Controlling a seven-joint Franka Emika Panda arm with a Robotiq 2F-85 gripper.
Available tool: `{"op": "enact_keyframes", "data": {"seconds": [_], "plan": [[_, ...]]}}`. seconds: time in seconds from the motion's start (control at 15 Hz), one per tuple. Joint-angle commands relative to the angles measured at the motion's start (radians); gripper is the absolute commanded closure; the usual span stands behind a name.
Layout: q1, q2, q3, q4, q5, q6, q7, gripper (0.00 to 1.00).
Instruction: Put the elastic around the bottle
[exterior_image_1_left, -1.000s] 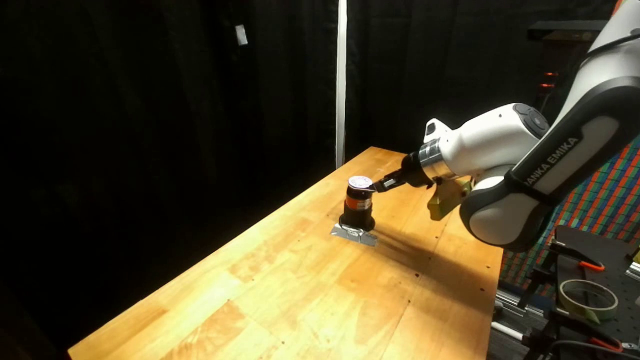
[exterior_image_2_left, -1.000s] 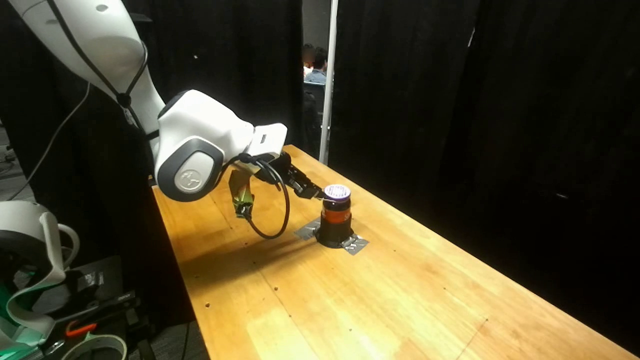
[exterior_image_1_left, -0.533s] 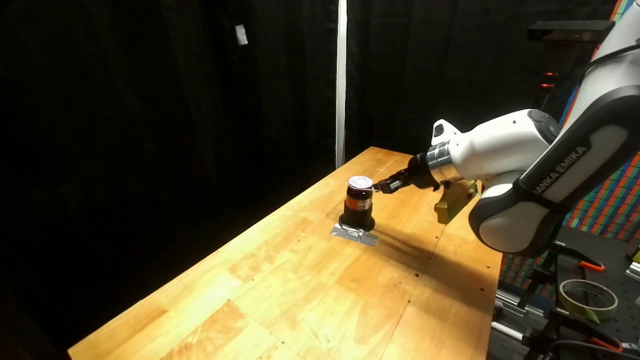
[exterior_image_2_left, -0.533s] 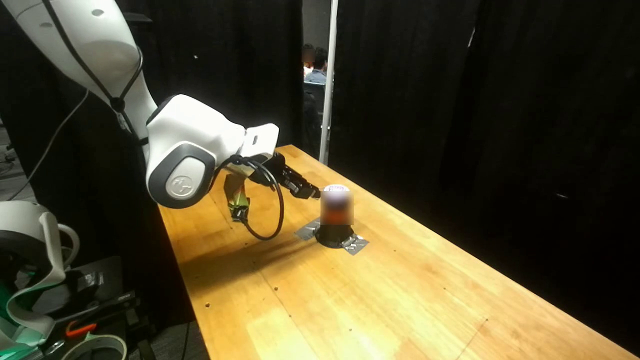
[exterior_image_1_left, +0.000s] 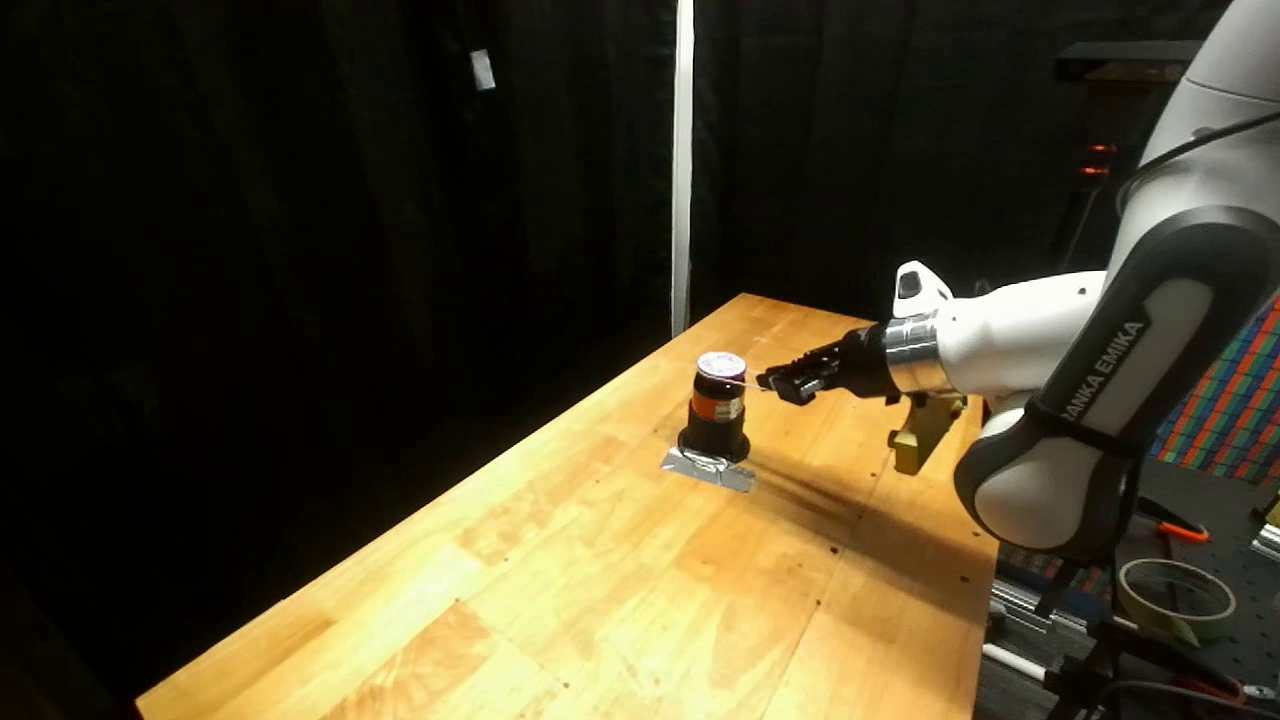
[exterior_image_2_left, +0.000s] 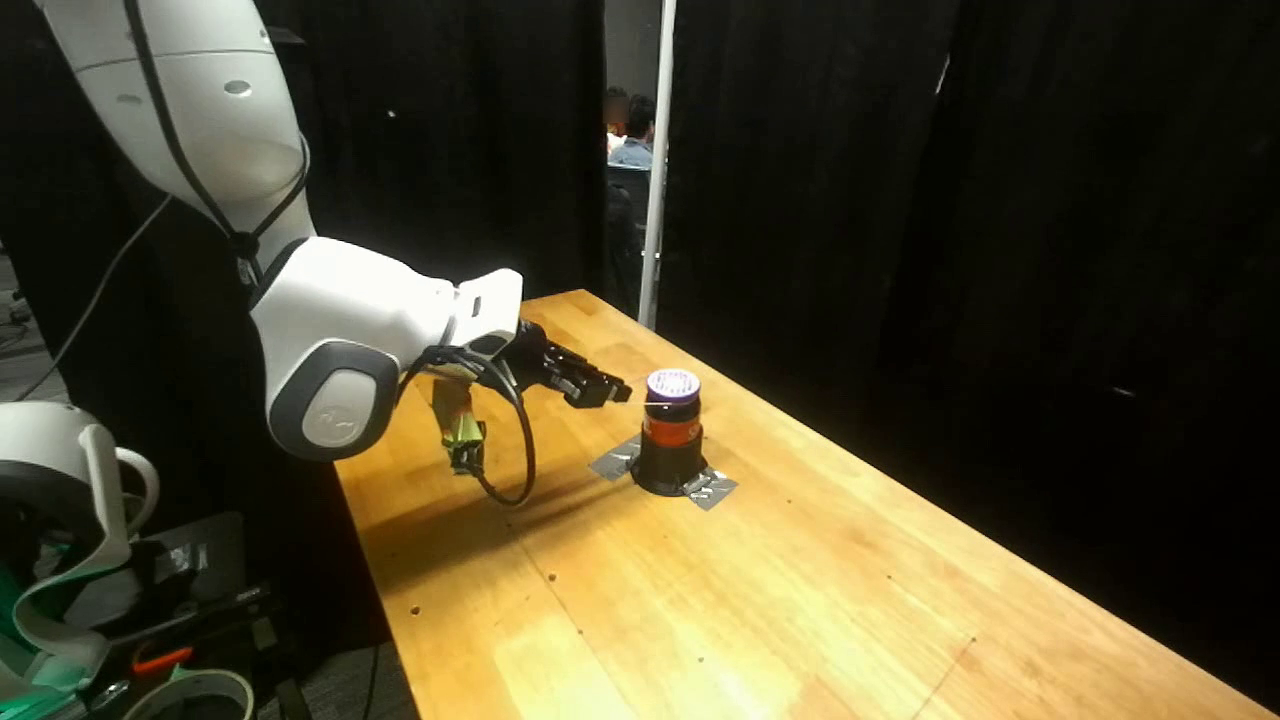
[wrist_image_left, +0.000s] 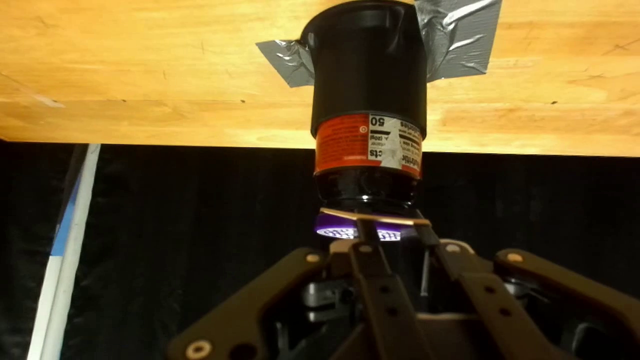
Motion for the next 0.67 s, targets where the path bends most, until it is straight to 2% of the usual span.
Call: {"op": "enact_keyframes", "data": {"seconds": [0.0,0.2,0.27,0.33,0.4,0.47,0.53,0.6], "plan": [[-0.154,0.018,0.138,-0.019,-0.037,0.155,-0.067,0.78],[-0.252,0.050,0.215,-0.015,-0.072,0.261,-0.122,0.77],[-0.176,0.062,0.132,-0.010,-0.085,0.254,-0.084,0.77],[-0.109,0.047,0.057,0.014,-0.093,0.193,-0.077,0.78],[-0.086,0.055,0.022,0.022,-0.111,0.186,-0.067,0.77],[-0.145,0.081,0.074,-0.002,-0.134,0.269,-0.073,0.77],[-0.047,0.062,-0.029,0.022,-0.140,0.196,-0.051,0.78],[-0.026,0.061,-0.051,0.025,-0.146,0.184,-0.047,0.78]]}}
